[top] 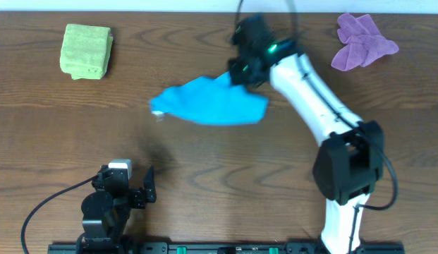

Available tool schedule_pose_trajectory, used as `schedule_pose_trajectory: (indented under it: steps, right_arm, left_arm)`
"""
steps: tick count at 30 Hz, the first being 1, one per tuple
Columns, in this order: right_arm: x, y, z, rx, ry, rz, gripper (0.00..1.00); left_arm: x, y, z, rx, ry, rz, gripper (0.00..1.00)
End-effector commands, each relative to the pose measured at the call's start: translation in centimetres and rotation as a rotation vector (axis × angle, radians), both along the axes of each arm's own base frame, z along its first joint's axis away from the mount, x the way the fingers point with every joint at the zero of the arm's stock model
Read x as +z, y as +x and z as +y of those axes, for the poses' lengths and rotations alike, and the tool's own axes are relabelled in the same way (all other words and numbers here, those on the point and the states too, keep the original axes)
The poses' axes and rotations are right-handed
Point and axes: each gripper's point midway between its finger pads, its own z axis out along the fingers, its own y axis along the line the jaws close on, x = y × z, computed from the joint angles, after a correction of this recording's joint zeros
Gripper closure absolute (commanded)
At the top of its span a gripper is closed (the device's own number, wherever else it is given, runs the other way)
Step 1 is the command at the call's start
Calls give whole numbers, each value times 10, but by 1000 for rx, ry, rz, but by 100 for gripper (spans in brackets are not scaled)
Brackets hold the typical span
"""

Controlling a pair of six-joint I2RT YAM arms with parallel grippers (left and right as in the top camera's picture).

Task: Fold the cloth
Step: 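Grasp the blue cloth's right edge with the right gripper and lift, then drag the blue cloth right and release it at table center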

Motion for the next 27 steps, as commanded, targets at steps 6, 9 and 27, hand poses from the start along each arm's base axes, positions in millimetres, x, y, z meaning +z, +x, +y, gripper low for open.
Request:
schedule_pose_trajectory:
  steps: [6, 9, 27]
  right_arm:
    - [130, 34, -48, -79, -26, -226, 99]
    - [144, 13, -2, 37, 72, -210, 99]
    - [120, -54, 59, 320, -124, -156, 1]
  left_arm:
    - [-3, 0, 0, 3, -1, 3, 5]
    - [-3, 0, 0, 3, -1, 3, 5]
    - [-3, 0, 0, 3, -1, 3, 5]
